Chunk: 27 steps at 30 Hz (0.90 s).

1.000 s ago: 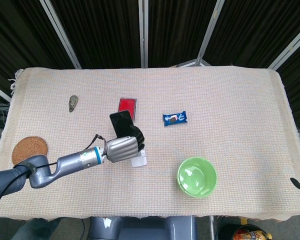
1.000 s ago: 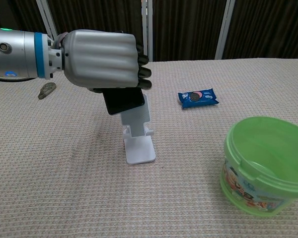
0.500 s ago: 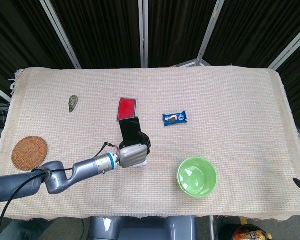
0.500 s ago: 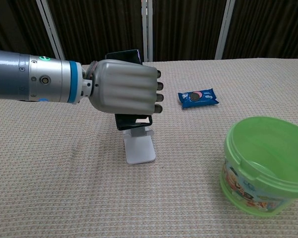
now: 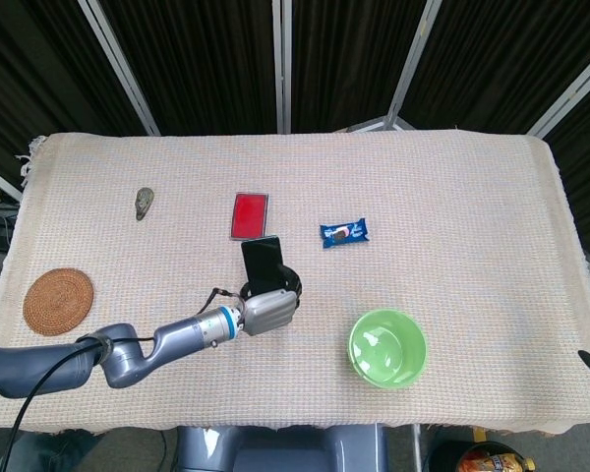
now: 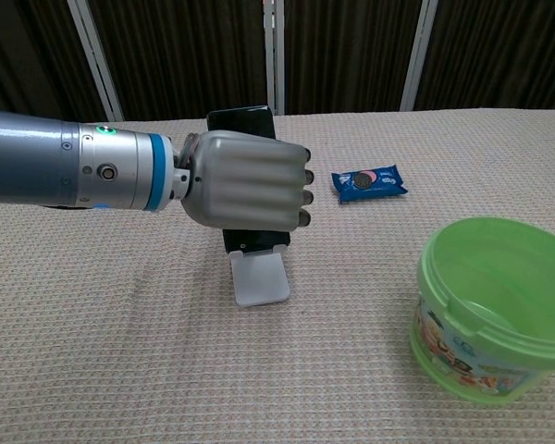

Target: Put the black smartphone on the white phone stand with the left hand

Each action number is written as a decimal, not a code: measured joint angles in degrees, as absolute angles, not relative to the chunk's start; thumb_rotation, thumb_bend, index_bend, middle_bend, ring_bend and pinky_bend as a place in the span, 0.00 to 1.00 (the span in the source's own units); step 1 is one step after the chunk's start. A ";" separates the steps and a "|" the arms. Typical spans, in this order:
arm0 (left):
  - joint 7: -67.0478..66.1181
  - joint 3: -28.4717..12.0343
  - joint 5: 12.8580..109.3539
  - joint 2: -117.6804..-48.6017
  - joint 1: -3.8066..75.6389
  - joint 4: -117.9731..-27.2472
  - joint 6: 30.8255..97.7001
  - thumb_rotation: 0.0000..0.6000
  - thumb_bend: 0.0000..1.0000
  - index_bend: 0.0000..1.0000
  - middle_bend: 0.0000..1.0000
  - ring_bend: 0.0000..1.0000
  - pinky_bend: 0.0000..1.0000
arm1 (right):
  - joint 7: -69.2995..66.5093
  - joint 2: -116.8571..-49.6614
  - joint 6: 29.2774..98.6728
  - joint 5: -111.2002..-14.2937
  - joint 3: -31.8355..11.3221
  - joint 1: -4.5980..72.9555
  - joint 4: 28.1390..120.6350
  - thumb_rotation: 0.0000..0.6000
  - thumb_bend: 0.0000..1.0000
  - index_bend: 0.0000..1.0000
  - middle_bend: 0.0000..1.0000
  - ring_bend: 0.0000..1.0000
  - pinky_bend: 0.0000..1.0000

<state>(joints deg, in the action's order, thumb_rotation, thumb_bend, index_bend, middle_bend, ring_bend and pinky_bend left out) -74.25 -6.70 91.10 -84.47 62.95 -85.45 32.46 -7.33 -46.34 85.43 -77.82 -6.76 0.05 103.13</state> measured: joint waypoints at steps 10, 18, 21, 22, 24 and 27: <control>-76.64 -5.84 88.77 -85.35 63.18 -85.13 33.43 1.00 0.00 0.30 0.14 0.28 0.36 | -7.58 -46.16 85.23 -77.84 -6.70 0.06 103.17 1.00 0.00 0.00 0.00 0.00 0.00; -76.61 -4.85 89.06 -85.36 63.69 -85.09 34.87 1.00 0.00 0.20 0.06 0.21 0.32 | -7.68 -46.03 85.32 -77.95 -6.63 -0.03 103.24 1.00 0.00 0.00 0.00 0.00 0.00; -76.49 -4.67 89.10 -84.94 63.77 -85.44 35.40 1.00 0.00 0.19 0.04 0.19 0.30 | -7.71 -46.01 85.31 -78.05 -6.59 -0.04 103.24 1.00 0.00 0.00 0.00 0.00 0.00; -76.46 -4.64 89.08 -84.72 63.77 -85.63 35.59 1.00 0.00 0.19 0.04 0.19 0.30 | -7.73 -46.01 85.33 -78.10 -6.58 -0.04 103.26 1.00 0.00 0.00 0.00 0.00 0.00; -76.41 -4.64 89.09 -84.25 63.74 -86.08 36.09 1.00 0.00 0.18 0.02 0.17 0.29 | -7.80 -45.97 85.41 -78.25 -6.55 -0.08 103.29 1.00 0.00 0.00 0.00 0.00 0.00; -76.27 -4.68 89.08 -83.41 63.63 -86.88 36.81 1.00 0.00 0.16 0.00 0.14 0.27 | -7.86 -45.95 85.53 -78.37 -6.50 -0.15 103.31 1.00 0.00 0.00 0.00 0.00 0.00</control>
